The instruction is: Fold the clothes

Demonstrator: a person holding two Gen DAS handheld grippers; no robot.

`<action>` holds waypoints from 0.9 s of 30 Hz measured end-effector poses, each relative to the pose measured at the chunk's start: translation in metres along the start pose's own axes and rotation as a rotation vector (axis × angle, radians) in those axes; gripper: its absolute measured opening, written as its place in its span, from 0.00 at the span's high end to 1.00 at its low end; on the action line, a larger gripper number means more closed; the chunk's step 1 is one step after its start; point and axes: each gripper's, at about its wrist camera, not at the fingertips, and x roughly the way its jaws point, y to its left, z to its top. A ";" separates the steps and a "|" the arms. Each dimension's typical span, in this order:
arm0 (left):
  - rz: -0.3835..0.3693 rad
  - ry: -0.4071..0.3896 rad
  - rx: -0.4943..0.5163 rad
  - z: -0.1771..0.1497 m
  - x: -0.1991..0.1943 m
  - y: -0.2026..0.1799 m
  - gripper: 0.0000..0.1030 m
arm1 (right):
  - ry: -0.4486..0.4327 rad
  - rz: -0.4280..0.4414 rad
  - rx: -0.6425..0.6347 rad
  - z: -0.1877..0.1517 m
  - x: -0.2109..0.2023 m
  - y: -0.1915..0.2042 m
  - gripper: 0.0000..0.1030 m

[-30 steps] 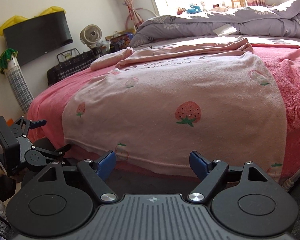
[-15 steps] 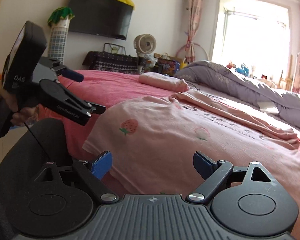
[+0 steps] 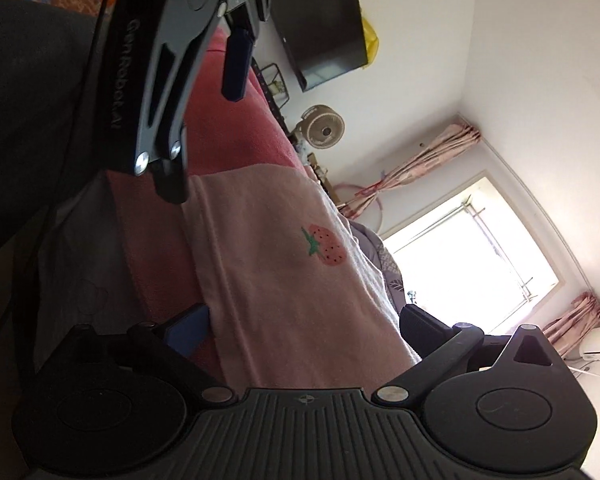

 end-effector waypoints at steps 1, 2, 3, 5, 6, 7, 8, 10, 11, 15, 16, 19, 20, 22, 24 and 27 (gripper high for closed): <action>-0.002 0.004 0.003 0.000 0.002 -0.003 0.03 | 0.000 -0.018 0.010 0.001 0.000 -0.003 0.00; 0.002 0.005 0.005 0.000 0.003 -0.004 0.03 | 0.000 -0.035 0.020 0.002 0.001 -0.006 0.00; 0.006 0.003 0.007 0.000 0.003 -0.006 0.03 | 0.001 -0.045 0.032 0.003 0.001 -0.010 0.00; 0.016 -0.005 0.005 0.001 0.004 -0.007 0.03 | 0.008 -0.071 0.066 0.005 0.003 -0.018 0.00; 0.020 -0.008 0.004 0.002 0.004 -0.008 0.03 | 0.012 -0.085 0.084 0.005 0.005 -0.022 0.00; 0.023 -0.011 0.001 0.003 0.004 -0.008 0.03 | 0.016 -0.097 0.099 0.006 0.006 -0.025 0.00; 0.021 -0.016 -0.002 0.004 0.004 -0.009 0.03 | 0.019 -0.107 0.111 0.007 0.008 -0.028 0.00; 0.014 -0.028 -0.005 0.007 0.004 -0.011 0.03 | 0.024 -0.128 0.139 0.008 0.012 -0.034 0.00; 0.013 -0.037 -0.004 0.009 0.003 -0.012 0.03 | 0.023 -0.135 0.155 0.009 0.013 -0.038 0.00; 0.031 -0.065 -0.004 0.016 0.004 -0.017 0.03 | 0.003 -0.160 0.224 0.012 0.015 -0.053 0.00; 0.044 -0.070 -0.009 0.019 0.005 -0.018 0.03 | -0.001 -0.168 0.239 0.013 0.016 -0.056 0.00; 0.085 -0.078 -0.031 0.025 0.010 -0.017 0.03 | -0.003 -0.187 0.265 0.013 0.018 -0.064 0.00; 0.101 -0.079 -0.039 0.027 0.011 -0.016 0.03 | -0.004 -0.193 0.273 0.013 0.018 -0.066 0.00; 0.133 -0.078 -0.050 0.027 0.011 -0.012 0.03 | -0.011 -0.196 0.303 0.012 0.015 -0.073 0.00; 0.165 -0.074 -0.067 0.024 0.007 -0.003 0.03 | -0.022 -0.195 0.345 0.011 0.013 -0.081 0.00; 0.208 -0.080 -0.104 0.022 0.000 0.010 0.03 | -0.041 -0.169 0.400 0.006 0.007 -0.086 0.00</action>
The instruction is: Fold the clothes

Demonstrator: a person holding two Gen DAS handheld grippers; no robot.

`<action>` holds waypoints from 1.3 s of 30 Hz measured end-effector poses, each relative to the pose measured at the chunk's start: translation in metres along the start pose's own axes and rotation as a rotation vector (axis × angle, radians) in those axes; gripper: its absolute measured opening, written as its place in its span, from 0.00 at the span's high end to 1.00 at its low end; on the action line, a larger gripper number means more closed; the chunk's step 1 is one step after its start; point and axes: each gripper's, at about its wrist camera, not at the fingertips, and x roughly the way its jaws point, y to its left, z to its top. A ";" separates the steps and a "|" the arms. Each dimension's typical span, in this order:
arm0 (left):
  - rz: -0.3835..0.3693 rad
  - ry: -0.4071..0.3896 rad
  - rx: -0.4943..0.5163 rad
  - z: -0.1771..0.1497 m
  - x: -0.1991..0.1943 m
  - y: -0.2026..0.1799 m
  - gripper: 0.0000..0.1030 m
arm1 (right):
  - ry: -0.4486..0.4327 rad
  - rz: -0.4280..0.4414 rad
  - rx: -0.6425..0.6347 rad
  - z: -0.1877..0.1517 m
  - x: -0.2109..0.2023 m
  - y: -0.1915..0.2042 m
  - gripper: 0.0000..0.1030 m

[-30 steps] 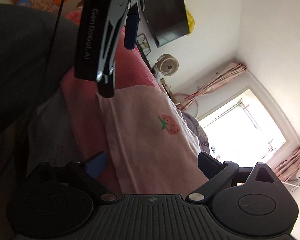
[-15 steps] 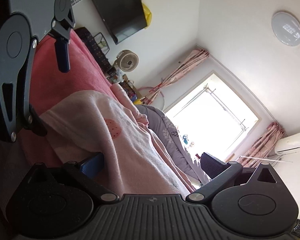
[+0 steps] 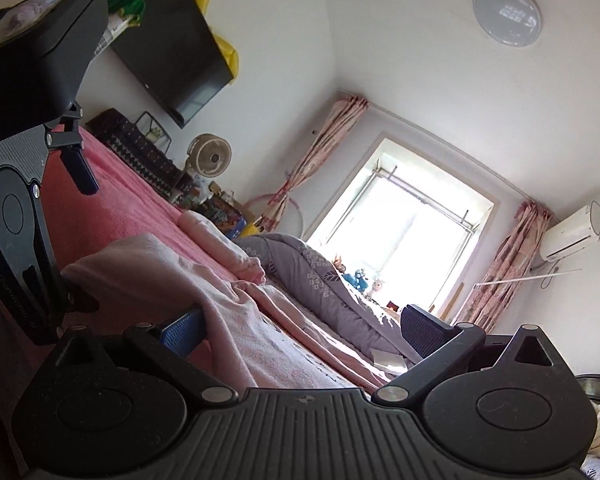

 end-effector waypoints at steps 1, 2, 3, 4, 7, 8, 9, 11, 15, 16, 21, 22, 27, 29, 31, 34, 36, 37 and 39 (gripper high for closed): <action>0.010 -0.005 -0.016 0.001 -0.002 0.005 0.03 | -0.002 0.018 0.006 -0.002 -0.002 0.000 0.00; 0.016 -0.014 -0.034 0.003 -0.004 0.010 0.03 | -0.003 0.044 0.003 -0.003 -0.003 0.002 0.00; 0.018 -0.024 -0.052 0.004 -0.006 0.015 0.03 | -0.001 0.072 -0.003 -0.004 -0.004 0.005 0.00; 0.014 -0.034 -0.068 0.006 -0.009 0.019 0.03 | 0.003 0.103 -0.008 -0.005 -0.007 0.008 0.00; -0.006 -0.059 -0.105 0.012 -0.017 0.028 0.03 | 0.029 0.163 -0.021 -0.006 -0.013 0.022 0.00; -0.011 -0.067 -0.115 0.013 -0.020 0.030 0.03 | 0.040 0.172 -0.025 -0.006 -0.013 0.026 0.00; -0.018 -0.074 -0.125 0.014 -0.022 0.032 0.03 | 0.049 0.173 -0.026 -0.007 -0.013 0.029 0.00; -0.027 -0.086 -0.142 0.015 -0.028 0.036 0.03 | 0.064 0.153 -0.020 -0.009 -0.013 0.029 0.00; -0.036 -0.097 -0.159 0.017 -0.034 0.040 0.03 | 0.079 0.068 0.017 -0.014 -0.021 0.017 0.00; -0.035 -0.095 -0.161 0.017 -0.033 0.041 0.03 | 0.091 0.036 0.022 -0.017 -0.021 0.013 0.00; -0.024 -0.071 -0.161 0.017 -0.028 0.036 0.03 | 0.209 -0.152 0.034 -0.038 -0.027 -0.017 0.00; -0.022 -0.065 -0.160 0.016 -0.027 0.036 0.03 | 0.234 -0.186 0.043 -0.043 -0.029 -0.024 0.00; 0.000 -0.039 -0.158 0.014 -0.022 0.035 0.03 | 0.336 -0.347 0.101 -0.062 -0.047 -0.060 0.00; 0.007 -0.031 -0.157 0.013 -0.020 0.035 0.03 | 0.361 -0.409 0.135 -0.067 -0.050 -0.073 0.00; 0.017 -0.025 -0.153 0.013 -0.018 0.035 0.03 | 0.384 -0.481 0.155 -0.074 -0.052 -0.085 0.00; 0.036 -0.015 -0.155 0.013 -0.016 0.037 0.02 | 0.442 -0.579 0.156 -0.089 -0.054 -0.103 0.00; 0.044 -0.008 -0.157 0.012 -0.015 0.038 0.02 | 0.483 -0.633 0.180 -0.099 -0.056 -0.118 0.00; 0.047 -0.005 -0.157 0.012 -0.014 0.038 0.02 | 0.498 -0.654 0.191 -0.103 -0.058 -0.124 0.00; 0.051 -0.003 -0.155 0.013 -0.013 0.040 0.02 | 0.497 -0.666 0.196 -0.109 -0.063 -0.133 0.00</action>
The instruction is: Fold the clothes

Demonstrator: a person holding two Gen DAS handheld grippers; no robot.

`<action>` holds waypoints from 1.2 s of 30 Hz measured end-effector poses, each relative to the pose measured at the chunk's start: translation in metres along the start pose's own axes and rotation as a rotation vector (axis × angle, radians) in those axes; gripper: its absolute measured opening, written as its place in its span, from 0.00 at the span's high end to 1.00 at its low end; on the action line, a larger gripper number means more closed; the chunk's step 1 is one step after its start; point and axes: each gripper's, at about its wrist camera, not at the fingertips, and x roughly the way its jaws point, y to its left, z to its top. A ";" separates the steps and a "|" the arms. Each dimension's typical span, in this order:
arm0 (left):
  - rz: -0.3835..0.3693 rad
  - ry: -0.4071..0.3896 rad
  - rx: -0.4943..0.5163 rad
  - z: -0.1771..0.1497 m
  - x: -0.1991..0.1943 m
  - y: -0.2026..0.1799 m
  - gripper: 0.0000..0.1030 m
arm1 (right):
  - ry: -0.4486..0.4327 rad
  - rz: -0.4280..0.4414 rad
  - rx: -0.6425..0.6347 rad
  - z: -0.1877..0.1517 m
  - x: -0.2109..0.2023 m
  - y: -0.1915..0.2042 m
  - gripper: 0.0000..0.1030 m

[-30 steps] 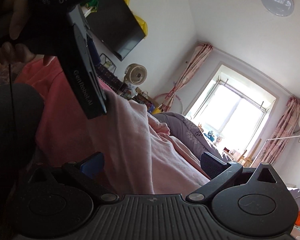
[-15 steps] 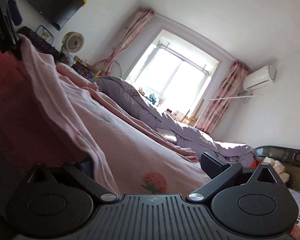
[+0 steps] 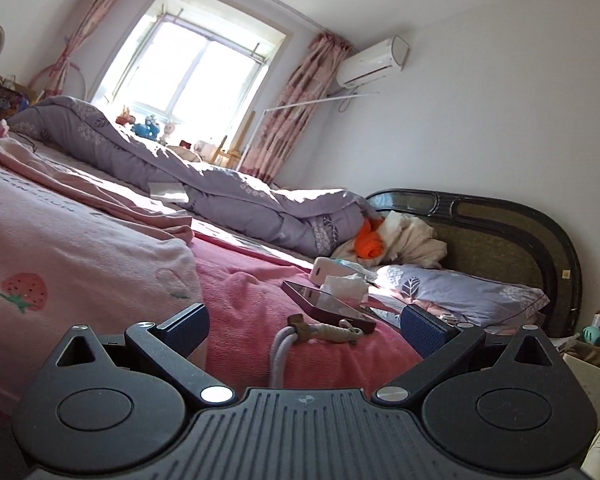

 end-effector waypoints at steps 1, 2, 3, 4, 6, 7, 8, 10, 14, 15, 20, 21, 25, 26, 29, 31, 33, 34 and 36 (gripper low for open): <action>0.002 -0.003 0.001 0.001 0.000 0.000 0.02 | -0.015 0.019 0.001 -0.003 -0.001 -0.005 0.00; 0.005 -0.008 0.001 0.003 -0.002 0.000 0.02 | -0.033 0.052 0.001 -0.004 -0.003 -0.007 0.00; 0.006 -0.017 0.001 0.005 -0.004 0.000 0.02 | -0.050 0.096 0.002 -0.004 -0.007 -0.007 0.00; 0.006 -0.030 0.000 0.009 -0.007 0.001 0.02 | -0.064 0.150 0.008 -0.002 -0.012 -0.007 0.00; 0.000 -0.056 -0.008 0.016 -0.012 0.003 0.02 | -0.085 0.278 0.038 0.003 -0.021 -0.004 0.00; -0.007 -0.066 -0.018 0.020 -0.013 0.005 0.02 | -0.096 0.360 0.063 0.008 -0.026 -0.001 0.00; -0.014 -0.075 -0.028 0.024 -0.015 0.007 0.02 | -0.105 0.431 0.084 0.010 -0.030 0.003 0.00; -0.023 -0.085 -0.045 0.030 -0.015 0.009 0.02 | -0.121 0.538 0.096 0.016 -0.036 0.015 0.00; -0.014 -0.082 -0.052 0.036 -0.010 0.010 0.02 | -0.176 0.691 0.039 0.031 -0.054 0.048 0.00; -0.015 -0.082 -0.052 0.036 -0.009 0.009 0.02 | -0.191 0.713 0.027 0.033 -0.058 0.055 0.00; -0.017 -0.087 -0.053 0.040 -0.010 0.008 0.02 | -0.200 0.765 0.087 0.045 -0.071 0.079 0.00; -0.017 -0.090 -0.054 0.041 -0.010 0.008 0.02 | -0.198 0.775 0.118 0.048 -0.072 0.081 0.00; -0.012 -0.089 -0.057 0.044 -0.010 0.010 0.02 | -0.217 0.829 0.170 0.055 -0.080 0.091 0.00; -0.012 -0.093 -0.060 0.044 -0.010 0.010 0.02 | -0.223 0.836 0.164 0.056 -0.082 0.094 0.00; -0.013 -0.104 -0.069 0.047 -0.012 0.012 0.02 | -0.221 0.835 0.153 0.055 -0.086 0.097 0.00; -0.014 -0.114 -0.078 0.049 -0.013 0.014 0.02 | -0.207 0.810 0.151 0.053 -0.084 0.095 0.00; -0.014 -0.121 -0.086 0.050 -0.015 0.017 0.02 | -0.200 0.768 0.144 0.050 -0.080 0.091 0.00; -0.013 -0.123 -0.090 0.050 -0.015 0.019 0.02 | -0.196 0.746 0.139 0.049 -0.078 0.088 0.00; -0.014 -0.125 -0.098 0.051 -0.014 0.021 0.02 | -0.173 0.682 0.123 0.045 -0.070 0.080 0.00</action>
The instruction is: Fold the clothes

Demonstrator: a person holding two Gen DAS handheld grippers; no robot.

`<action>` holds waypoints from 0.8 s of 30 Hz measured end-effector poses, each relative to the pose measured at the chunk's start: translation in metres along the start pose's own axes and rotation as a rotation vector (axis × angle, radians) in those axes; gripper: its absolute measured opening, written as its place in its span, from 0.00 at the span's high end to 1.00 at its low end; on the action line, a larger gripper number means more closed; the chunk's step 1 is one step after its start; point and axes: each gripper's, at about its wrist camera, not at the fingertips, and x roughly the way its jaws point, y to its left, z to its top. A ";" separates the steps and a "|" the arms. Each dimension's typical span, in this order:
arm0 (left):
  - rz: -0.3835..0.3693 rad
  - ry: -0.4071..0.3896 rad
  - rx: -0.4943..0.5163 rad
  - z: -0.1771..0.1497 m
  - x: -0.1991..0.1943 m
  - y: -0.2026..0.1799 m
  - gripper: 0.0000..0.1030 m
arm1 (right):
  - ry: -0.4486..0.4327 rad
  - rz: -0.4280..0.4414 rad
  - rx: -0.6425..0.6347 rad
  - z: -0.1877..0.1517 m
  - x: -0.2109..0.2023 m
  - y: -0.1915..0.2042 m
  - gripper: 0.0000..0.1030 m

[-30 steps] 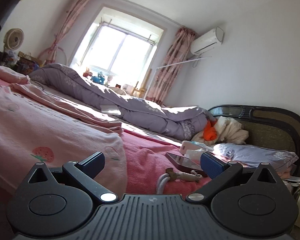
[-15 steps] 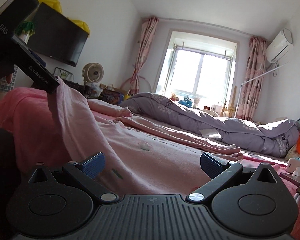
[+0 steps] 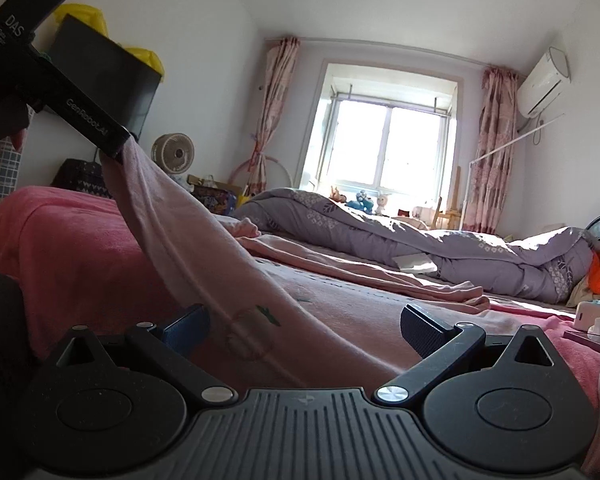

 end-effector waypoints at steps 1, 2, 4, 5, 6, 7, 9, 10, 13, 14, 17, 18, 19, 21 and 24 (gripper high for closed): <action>0.000 0.000 -0.005 0.000 0.000 0.001 0.02 | 0.017 -0.027 -0.004 -0.001 0.000 -0.006 0.00; -0.001 0.000 -0.009 0.001 0.001 0.002 0.02 | 0.036 -0.053 -0.007 -0.003 -0.001 -0.013 0.00; -0.001 0.000 -0.012 0.001 0.002 0.002 0.02 | 0.094 -0.111 -0.005 -0.008 -0.004 -0.030 0.00; -0.001 0.000 -0.013 0.001 0.002 0.002 0.02 | 0.125 -0.131 0.005 -0.011 -0.006 -0.040 0.00; -0.001 -0.001 -0.015 0.002 0.002 0.002 0.02 | 0.156 -0.141 0.024 -0.013 -0.008 -0.049 0.00; -0.001 0.000 -0.015 0.002 0.003 0.002 0.02 | 0.192 -0.145 0.056 -0.015 -0.010 -0.061 0.00; 0.000 0.004 -0.011 0.001 0.004 0.001 0.02 | 0.260 -0.144 0.151 -0.020 -0.014 -0.087 0.00; 0.002 0.008 -0.009 0.001 0.005 0.000 0.02 | 0.291 -0.144 0.199 -0.023 -0.016 -0.100 0.00; 0.004 0.016 -0.003 0.000 0.006 -0.001 0.02 | 0.360 -0.157 0.362 -0.030 -0.016 -0.134 0.00; 0.006 0.019 0.000 0.000 0.006 -0.002 0.02 | 0.376 -0.157 0.411 -0.033 -0.013 -0.142 0.00; 0.015 0.029 0.004 -0.002 0.008 -0.002 0.02 | 0.415 -0.149 0.522 -0.037 -0.006 -0.164 0.06; 0.017 0.032 0.004 -0.002 0.008 -0.002 0.02 | 0.413 -0.122 0.512 -0.035 -0.005 -0.165 0.14; 0.019 0.036 0.004 -0.003 0.008 -0.001 0.02 | 0.417 -0.095 0.525 -0.034 -0.003 -0.164 0.29; 0.020 0.040 0.004 -0.004 0.008 -0.001 0.02 | 0.447 -0.077 0.535 -0.032 0.002 -0.161 0.31; 0.020 0.045 0.000 -0.006 0.011 0.001 0.02 | 0.502 -0.095 0.566 -0.043 0.007 -0.162 0.31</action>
